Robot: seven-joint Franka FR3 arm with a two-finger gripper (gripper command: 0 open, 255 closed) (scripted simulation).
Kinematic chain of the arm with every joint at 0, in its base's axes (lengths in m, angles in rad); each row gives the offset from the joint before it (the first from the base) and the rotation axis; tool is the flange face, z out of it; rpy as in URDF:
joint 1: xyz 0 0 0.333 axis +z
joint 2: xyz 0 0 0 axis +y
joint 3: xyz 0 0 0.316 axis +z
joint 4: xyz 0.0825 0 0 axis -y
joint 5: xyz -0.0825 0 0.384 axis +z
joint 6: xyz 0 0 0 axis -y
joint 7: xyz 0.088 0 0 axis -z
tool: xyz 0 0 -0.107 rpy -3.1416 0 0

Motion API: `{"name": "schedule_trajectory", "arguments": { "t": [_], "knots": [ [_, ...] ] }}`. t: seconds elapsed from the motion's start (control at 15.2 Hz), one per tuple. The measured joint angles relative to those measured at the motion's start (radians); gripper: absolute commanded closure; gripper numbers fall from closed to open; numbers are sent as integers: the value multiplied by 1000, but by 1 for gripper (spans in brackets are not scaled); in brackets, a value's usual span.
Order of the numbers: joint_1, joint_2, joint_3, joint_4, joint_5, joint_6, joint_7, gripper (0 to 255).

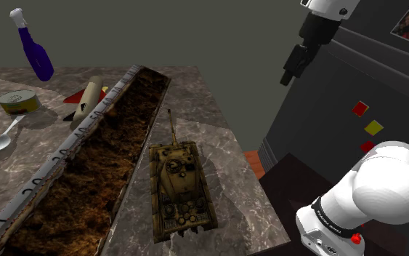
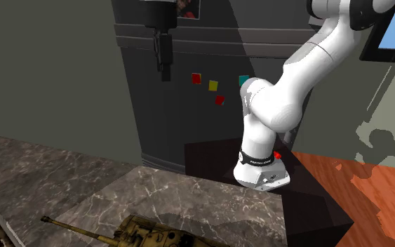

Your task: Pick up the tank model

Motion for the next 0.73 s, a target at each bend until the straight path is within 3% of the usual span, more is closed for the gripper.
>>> {"name": "schedule_trajectory", "arguments": {
  "t": [0.2, 0.73],
  "knots": [
    [2, 3, 32, -8, 20, 8, 48, 0],
    [16, 65, 229, -18, 141, 76, 354, 0]
  ]
}}
